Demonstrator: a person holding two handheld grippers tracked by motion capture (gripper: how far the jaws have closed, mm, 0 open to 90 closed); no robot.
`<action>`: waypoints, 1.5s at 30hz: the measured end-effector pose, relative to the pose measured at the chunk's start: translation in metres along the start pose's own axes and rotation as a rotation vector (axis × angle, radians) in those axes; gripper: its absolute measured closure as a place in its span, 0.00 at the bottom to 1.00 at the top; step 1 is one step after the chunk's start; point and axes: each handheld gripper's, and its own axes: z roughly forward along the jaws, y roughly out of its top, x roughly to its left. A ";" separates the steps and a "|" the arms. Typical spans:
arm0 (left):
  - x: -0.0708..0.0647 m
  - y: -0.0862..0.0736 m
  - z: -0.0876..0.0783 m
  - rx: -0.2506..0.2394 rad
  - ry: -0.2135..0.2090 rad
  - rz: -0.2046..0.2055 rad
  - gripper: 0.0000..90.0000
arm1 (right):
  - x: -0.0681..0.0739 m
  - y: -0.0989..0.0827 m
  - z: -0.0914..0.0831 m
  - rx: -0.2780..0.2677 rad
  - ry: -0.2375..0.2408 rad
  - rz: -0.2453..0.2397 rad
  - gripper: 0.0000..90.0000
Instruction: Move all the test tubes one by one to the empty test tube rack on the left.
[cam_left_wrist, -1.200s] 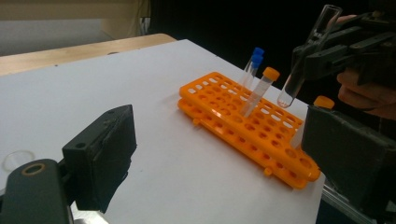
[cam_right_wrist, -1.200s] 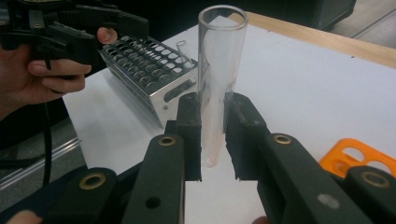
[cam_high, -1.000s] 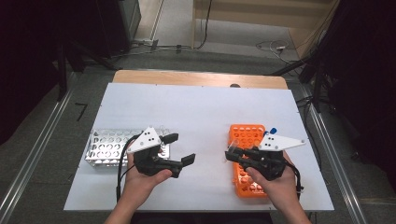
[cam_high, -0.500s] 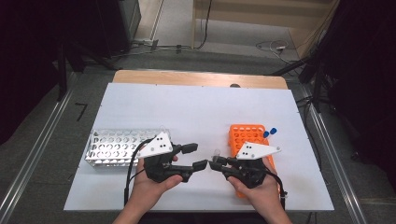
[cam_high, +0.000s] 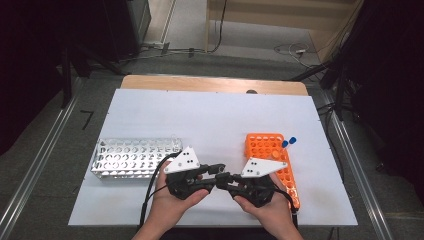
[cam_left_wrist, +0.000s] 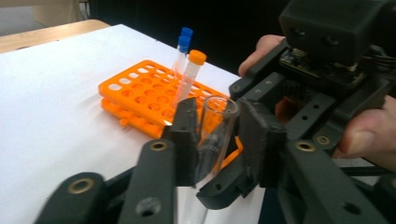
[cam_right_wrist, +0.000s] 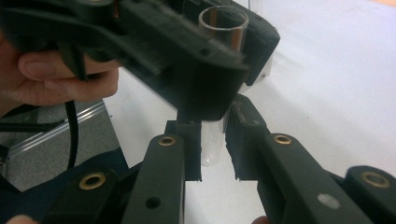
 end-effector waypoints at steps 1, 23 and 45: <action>0.000 0.000 0.000 -0.003 0.002 -0.002 0.80 | 0.000 0.000 0.000 0.000 0.001 -0.001 0.82; 0.005 0.002 -0.008 -0.031 0.073 0.030 0.85 | -0.009 0.002 -0.013 -0.054 0.082 0.004 0.41; 0.057 0.008 -0.056 -0.109 0.243 -0.020 0.85 | -0.049 -0.001 -0.074 -0.154 -0.016 0.020 0.00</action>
